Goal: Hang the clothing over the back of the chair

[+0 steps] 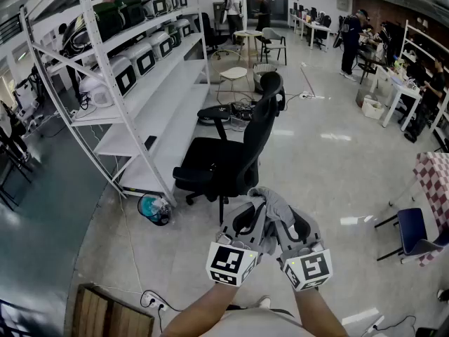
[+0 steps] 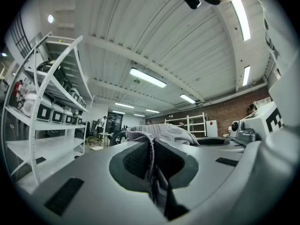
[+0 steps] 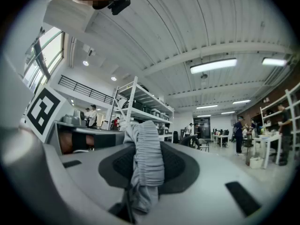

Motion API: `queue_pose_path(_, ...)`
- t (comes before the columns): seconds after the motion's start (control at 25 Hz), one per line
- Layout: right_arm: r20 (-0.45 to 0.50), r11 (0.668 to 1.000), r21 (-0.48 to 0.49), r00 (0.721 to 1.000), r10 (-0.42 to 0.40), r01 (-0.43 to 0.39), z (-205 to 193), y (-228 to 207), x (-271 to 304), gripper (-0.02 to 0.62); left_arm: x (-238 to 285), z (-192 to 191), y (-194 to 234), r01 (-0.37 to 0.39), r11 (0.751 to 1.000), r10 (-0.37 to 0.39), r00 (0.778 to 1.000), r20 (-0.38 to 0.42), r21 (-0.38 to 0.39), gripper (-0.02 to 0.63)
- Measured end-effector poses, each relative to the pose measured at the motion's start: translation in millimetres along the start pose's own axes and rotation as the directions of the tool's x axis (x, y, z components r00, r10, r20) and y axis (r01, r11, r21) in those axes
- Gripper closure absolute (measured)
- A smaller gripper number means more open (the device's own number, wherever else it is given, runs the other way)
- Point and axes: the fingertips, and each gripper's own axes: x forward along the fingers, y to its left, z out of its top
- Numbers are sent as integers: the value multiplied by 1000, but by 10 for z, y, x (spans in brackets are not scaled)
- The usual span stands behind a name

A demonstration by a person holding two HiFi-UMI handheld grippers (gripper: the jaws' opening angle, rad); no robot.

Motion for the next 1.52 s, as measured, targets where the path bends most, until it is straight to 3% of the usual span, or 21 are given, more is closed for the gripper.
queue_pose_path(0.16, 16, 998, -23, 999, -50, 50, 67, -162, 14, 476, 166, 114, -78, -21, 998, 20, 999, 27, 65, 576)
queue_pose_path(0.36, 21, 996, -39, 997, -81, 82, 85, -268, 40, 476, 249, 103, -113, -45, 995, 43, 999, 31, 85, 576)
queue_pose_path(0.8, 32, 998, -47, 998, -47, 48, 120, -395, 27, 474, 340, 19, -176, -56, 997, 57, 998, -1, 46, 575)
queue_pose_path(1.28, 44, 1000, -24, 999, -9, 10, -9, -803, 80, 475, 712, -49, -210, -154, 987, 153, 988, 22, 52, 575)
queue_pose_path(1.52, 44, 1000, -4, 999, -6, 7, -67, -983, 198, 476, 959, -115, -209, -140, 989, 140, 990, 12, 47, 576)
